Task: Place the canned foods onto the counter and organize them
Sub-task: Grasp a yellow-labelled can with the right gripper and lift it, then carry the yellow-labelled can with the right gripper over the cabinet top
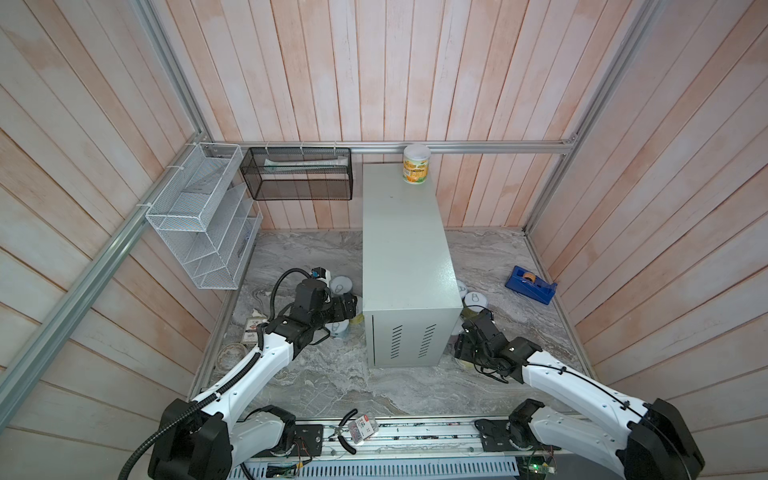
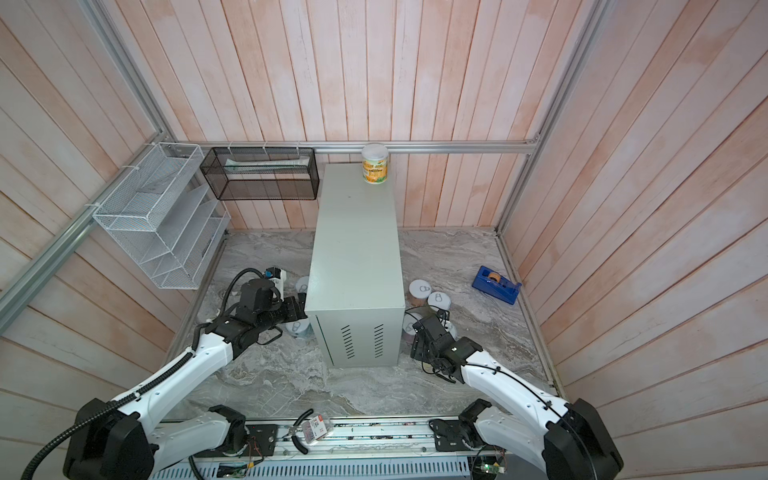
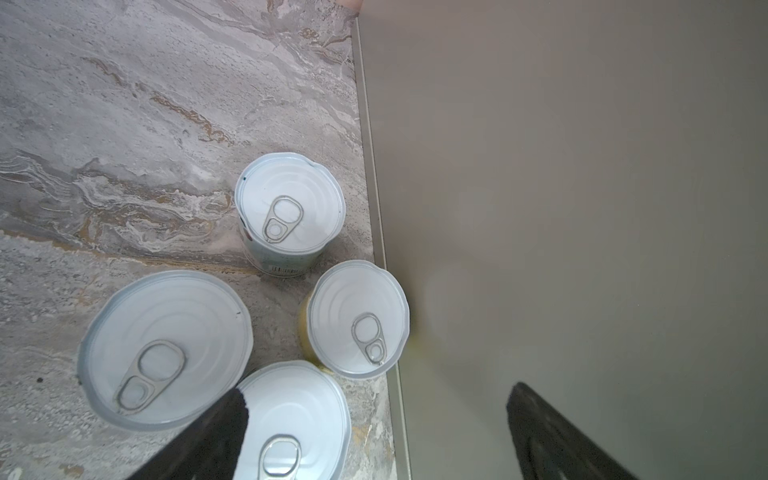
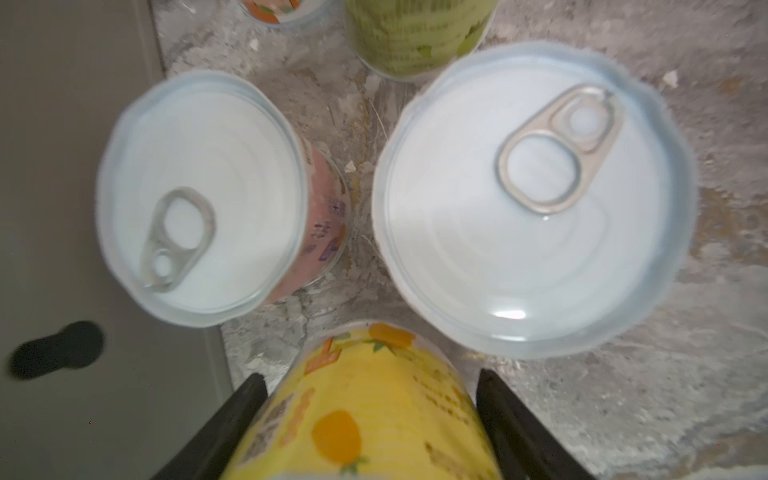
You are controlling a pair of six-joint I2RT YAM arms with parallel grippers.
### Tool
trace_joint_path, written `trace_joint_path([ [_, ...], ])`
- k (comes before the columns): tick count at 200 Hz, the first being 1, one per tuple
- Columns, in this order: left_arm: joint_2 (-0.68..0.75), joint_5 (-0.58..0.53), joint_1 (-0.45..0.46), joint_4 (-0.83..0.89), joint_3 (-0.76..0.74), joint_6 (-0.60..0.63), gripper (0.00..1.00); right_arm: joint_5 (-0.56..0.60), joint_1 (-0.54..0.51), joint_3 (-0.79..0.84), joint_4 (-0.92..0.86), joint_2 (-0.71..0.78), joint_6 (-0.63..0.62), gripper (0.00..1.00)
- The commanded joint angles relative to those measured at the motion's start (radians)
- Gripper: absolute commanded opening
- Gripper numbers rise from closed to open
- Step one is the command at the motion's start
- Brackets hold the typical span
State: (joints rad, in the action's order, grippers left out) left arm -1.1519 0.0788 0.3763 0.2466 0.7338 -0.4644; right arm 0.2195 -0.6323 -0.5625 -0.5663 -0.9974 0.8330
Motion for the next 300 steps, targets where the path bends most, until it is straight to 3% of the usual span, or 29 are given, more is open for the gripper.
trace_joint_path([
  [1, 0.015, 0.005, 0.003, 0.009, 0.027, 0.007, 0.99, 0.044, 0.002, -0.138, -0.139, 0.084, -0.025, 0.0],
  [54, 0.008, -0.001, 0.003, 0.017, 0.063, 0.026, 0.99, 0.145, 0.096, -0.467, -0.345, 0.104, -0.171, 0.0],
  [111, -0.002, -0.007, 0.003, 0.025, 0.088, 0.04, 0.99, 0.08, 0.146, -0.917, -0.432, -0.089, -0.356, 0.0],
  [158, -0.008, -0.009, -0.007, 0.027, 0.093, 0.057, 1.0, -0.025, 0.142, -1.241, -0.484, -0.246, -0.419, 0.0],
  [222, -0.001, 0.028, -0.028, 0.023, 0.091, 0.066, 1.0, 0.043, -0.1, -1.696, -0.642, -0.561, -0.458, 0.0],
  [253, 0.006, 0.039, -0.029, 0.021, 0.08, 0.066, 1.0, 0.035, -0.158, -1.979, -0.776, -0.759, -0.478, 0.0],
  [300, 0.032, 0.056, -0.04, 0.005, 0.046, 0.048, 1.0, -0.002, -0.194, -1.978, -0.777, -0.839, -0.472, 0.0],
])
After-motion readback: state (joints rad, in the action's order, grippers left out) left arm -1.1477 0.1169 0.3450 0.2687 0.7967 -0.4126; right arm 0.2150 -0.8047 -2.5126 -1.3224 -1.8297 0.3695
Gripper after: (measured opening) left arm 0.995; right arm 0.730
